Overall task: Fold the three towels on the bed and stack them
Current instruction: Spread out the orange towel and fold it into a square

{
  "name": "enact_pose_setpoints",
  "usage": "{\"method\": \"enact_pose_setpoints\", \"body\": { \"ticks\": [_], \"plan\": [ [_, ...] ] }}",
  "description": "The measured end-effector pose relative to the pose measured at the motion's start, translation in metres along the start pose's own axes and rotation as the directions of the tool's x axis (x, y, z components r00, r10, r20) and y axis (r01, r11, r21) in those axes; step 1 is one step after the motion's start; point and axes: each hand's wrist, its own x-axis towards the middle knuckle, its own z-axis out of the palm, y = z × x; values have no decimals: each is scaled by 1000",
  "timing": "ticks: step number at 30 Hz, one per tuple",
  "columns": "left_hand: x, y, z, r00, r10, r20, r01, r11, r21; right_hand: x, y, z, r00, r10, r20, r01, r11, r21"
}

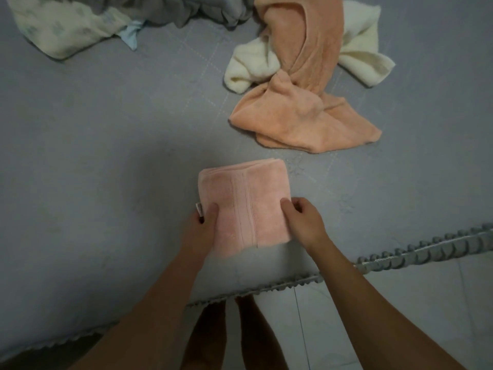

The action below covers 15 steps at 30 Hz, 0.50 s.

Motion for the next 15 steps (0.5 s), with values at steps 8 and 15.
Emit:
{"method": "enact_pose_setpoints", "body": {
  "ticks": [8,15],
  "plan": [
    [-11,-8,-22,968,-102,227,107,994,-11,-19,-6,-8,985,88,149,-109,983,144],
    [-32,50,39,936,112,334,-114,993,-16,-25,5,-85,1000,26,-13,-20,937,349]
  ]
}}
